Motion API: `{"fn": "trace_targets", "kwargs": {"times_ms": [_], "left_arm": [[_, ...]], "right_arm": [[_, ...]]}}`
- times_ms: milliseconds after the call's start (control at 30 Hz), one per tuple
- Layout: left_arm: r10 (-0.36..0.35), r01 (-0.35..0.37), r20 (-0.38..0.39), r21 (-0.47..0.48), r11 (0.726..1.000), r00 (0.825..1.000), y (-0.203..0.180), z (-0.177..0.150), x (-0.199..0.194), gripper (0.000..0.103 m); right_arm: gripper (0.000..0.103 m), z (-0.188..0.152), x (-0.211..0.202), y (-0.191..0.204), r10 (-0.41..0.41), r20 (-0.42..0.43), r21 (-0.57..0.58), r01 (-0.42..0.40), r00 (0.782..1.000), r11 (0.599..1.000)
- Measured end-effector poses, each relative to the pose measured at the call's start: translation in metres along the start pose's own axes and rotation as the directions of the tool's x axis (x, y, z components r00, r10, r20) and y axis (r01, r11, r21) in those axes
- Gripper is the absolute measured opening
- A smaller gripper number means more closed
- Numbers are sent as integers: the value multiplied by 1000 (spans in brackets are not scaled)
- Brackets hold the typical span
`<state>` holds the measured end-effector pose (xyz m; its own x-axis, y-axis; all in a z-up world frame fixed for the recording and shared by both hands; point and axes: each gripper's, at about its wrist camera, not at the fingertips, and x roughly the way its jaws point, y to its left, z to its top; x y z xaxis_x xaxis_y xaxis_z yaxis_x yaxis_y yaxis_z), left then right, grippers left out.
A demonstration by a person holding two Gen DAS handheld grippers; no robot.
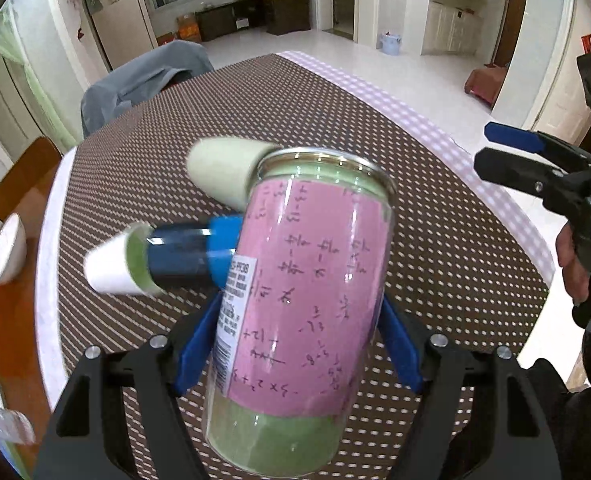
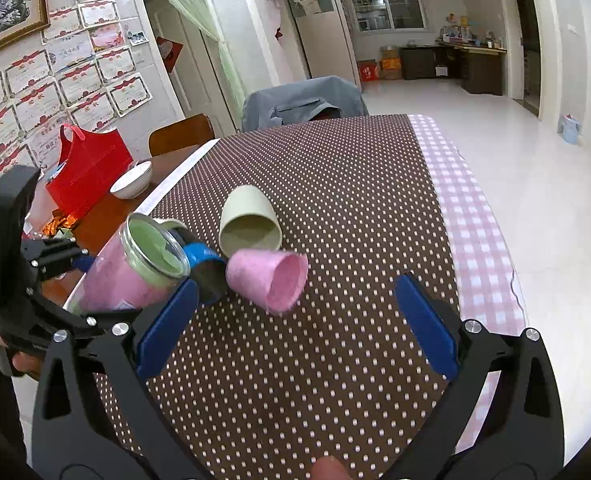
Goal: Flip cup upside down
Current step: 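Lower the jar back onto the runner and open the left gripper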
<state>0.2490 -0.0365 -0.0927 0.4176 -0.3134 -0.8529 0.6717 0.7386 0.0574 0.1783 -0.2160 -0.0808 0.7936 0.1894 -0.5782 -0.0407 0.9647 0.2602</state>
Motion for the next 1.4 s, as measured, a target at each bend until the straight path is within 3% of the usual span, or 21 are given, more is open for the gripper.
{"fn": "trace_targets", "kwargs": {"times_ms": [300, 467, 633, 667, 733, 1067, 1400], "left_arm": [[-53, 53, -18, -36, 998, 998, -36, -30, 32, 74], [-41, 40, -38, -25, 999, 998, -51, -34, 47, 74], [18, -19, -52, -18, 1000, 998, -59, -33, 54, 75], [25, -26, -47, -16, 1000, 999, -60, -33, 52, 79], [48, -48, -30, -13, 999, 998, -62, -32, 47, 87], [93, -85, 83, -94, 992, 992, -59, -38, 8, 89], [188, -136, 216, -237, 962, 958, -56, -63, -48, 91]], "right_arm": [[97, -34, -13, -8, 2, 2, 17, -2, 1000, 1000], [97, -43, -15, -10, -1, -1, 23, 1, 1000, 1000], [97, -47, -19, -12, -3, 1, 28, 3, 1000, 1000], [97, -47, -20, -13, -3, 3, 29, 3, 1000, 1000], [97, -48, -22, -15, -7, 4, 33, 6, 1000, 999], [97, -50, -29, -16, -8, 10, 24, 8, 1000, 1000], [97, -45, -35, 0, 12, 29, -10, -11, 1000, 1000]]}}
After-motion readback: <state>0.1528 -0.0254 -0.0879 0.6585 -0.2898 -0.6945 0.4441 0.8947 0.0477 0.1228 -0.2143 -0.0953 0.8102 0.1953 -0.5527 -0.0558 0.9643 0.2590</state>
